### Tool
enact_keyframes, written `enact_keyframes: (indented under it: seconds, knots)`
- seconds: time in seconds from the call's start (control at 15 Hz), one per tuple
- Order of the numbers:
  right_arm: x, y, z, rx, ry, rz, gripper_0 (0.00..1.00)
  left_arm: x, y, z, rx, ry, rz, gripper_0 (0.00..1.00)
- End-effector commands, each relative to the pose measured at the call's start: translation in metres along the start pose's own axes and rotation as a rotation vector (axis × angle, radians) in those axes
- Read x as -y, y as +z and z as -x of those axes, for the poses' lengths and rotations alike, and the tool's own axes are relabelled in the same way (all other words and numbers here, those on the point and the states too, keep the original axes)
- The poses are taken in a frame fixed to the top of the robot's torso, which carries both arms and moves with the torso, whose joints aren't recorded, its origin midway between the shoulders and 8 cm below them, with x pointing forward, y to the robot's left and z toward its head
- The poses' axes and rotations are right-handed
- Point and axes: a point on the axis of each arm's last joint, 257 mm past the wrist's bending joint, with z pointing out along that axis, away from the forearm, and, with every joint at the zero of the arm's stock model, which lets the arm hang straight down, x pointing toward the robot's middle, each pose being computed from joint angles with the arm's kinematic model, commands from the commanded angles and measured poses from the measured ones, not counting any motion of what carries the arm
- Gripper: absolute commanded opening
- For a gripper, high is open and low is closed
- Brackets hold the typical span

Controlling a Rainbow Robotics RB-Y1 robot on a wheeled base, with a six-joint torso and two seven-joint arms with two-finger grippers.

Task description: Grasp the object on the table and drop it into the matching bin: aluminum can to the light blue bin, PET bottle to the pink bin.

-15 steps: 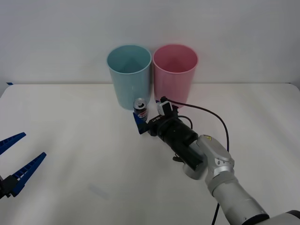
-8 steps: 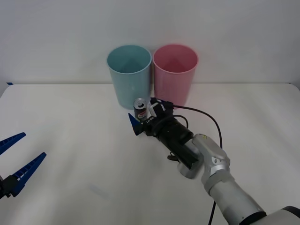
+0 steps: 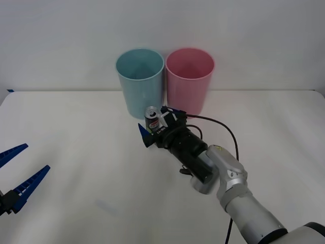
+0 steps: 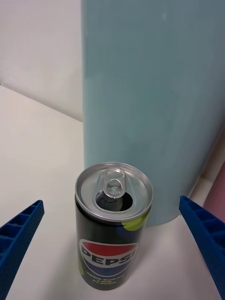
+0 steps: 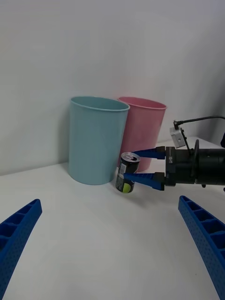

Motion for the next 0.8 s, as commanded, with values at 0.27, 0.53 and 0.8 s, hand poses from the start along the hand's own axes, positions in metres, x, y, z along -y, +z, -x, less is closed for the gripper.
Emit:
enact_keyframes:
  seconds: [0.27, 0.53, 0.8]
  knots:
    - [0.0010, 0.0044, 0.0056, 0.001, 0.005, -0.009, 1.00, 0.0000, 0.0000, 0.0000, 0.000, 0.000, 0.000, 1.00]
    - [-0.0017, 0.0071, 0.0046, -0.013, 0.008, -0.014, 1.00, 0.0000, 0.0000, 0.0000, 0.000, 0.000, 0.000, 1.00]
    - [-0.0018, 0.0071, 0.0045, -0.013, 0.021, -0.015, 0.07, 0.0000, 0.0000, 0.0000, 0.000, 0.000, 0.000, 1.00]
